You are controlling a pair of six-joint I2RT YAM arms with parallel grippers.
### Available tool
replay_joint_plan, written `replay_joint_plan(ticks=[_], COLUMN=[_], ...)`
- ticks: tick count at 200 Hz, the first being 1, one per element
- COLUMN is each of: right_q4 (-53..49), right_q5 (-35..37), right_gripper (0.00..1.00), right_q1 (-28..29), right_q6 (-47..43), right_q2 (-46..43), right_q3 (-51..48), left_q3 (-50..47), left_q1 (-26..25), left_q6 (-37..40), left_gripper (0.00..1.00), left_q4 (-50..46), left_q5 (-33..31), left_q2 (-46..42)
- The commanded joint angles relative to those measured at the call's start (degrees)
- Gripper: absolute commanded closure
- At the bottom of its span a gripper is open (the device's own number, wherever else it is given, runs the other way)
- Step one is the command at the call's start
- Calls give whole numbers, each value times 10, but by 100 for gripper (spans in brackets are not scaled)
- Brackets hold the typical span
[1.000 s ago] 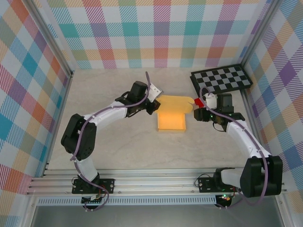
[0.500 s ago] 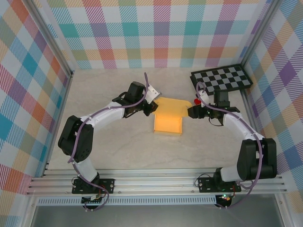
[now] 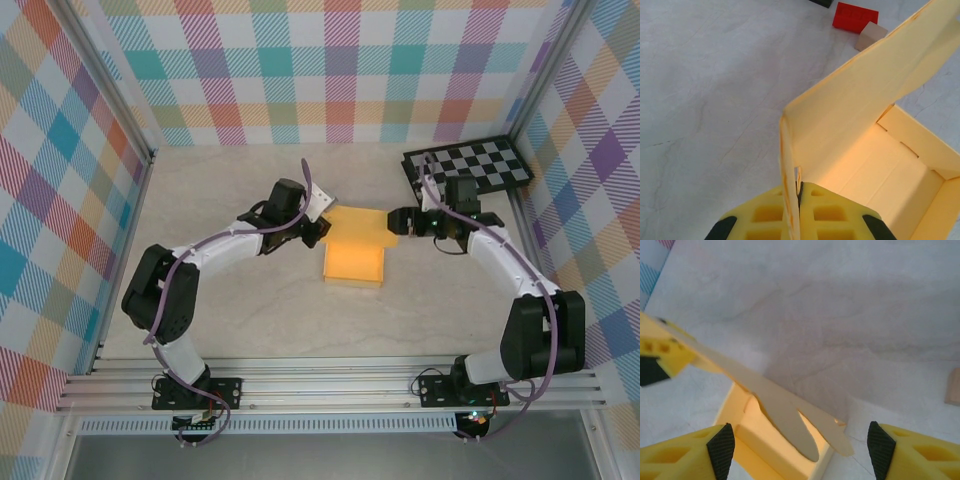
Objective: Fold the paper box
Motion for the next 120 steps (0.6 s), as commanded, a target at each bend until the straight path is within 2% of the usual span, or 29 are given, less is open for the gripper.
replay_joint_plan(ticks=[1,31,46,77,120], right_q4=[-70,-190,-228,-213,-185], right_q5=[41,98,94,46,-6], right_gripper=[24,23,23,20,20], right_q1=[-4,-4,-1,13,46], right_q6=[135,216,243,301,325], right_q2=[-12,61,98,127,144], right_q3=[64,168,195,162,127], left_q3=[-21,-69,-92,-128,-144], left_q1=[-7,-25,-35,-53,-66], left_q6=[37,54,55,45,26], left_gripper=[100,100,100,100,100], left_q4=[30,92,129,181,203], left_q5=[-38,-90,-121,-166,-199], left_q2=[-30,-57,-69,-78,-78])
